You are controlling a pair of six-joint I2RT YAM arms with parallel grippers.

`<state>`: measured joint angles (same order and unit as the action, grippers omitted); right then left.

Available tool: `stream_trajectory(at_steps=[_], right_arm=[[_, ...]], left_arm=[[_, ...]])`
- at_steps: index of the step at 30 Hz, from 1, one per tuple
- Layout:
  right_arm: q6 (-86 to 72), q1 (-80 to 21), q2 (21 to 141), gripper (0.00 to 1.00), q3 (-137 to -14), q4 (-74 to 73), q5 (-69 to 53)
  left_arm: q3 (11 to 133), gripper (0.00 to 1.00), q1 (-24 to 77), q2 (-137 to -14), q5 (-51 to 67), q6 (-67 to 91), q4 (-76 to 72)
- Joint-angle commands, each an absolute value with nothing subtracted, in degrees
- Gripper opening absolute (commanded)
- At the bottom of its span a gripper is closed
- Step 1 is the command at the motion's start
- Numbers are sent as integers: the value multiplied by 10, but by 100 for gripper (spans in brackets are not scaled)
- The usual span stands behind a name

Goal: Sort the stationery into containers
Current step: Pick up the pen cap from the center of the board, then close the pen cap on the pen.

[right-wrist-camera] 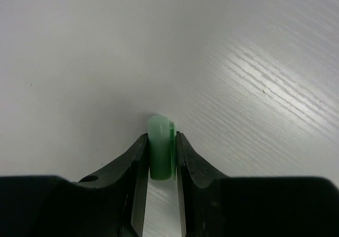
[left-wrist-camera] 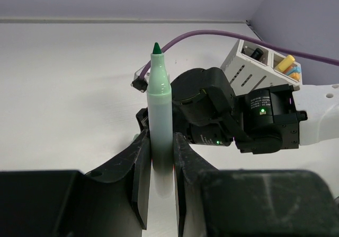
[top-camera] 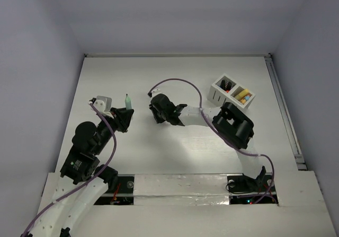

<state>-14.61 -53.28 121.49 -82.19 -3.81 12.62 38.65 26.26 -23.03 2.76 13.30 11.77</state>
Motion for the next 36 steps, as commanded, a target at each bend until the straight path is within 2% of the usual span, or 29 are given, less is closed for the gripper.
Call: stream_trajectory(at_steps=[1,7,14,21,36], right_arm=[[-176,-521,1166,0,-780,-55,110],[-228,-490,1011,0,-684,96,91],[-275,-469,868,0,-633,223,34],[-358,-459,810,0,-581,411,-65],[-446,-454,790,0,-553,557,-104]], left_arm=[[400,0,265,-237,49,134,82],[392,0,265,-242,105,164,60],[373,0,265,-269,184,220,-17],[352,0,265,-315,302,291,-135],[351,0,265,-396,426,377,-312]])
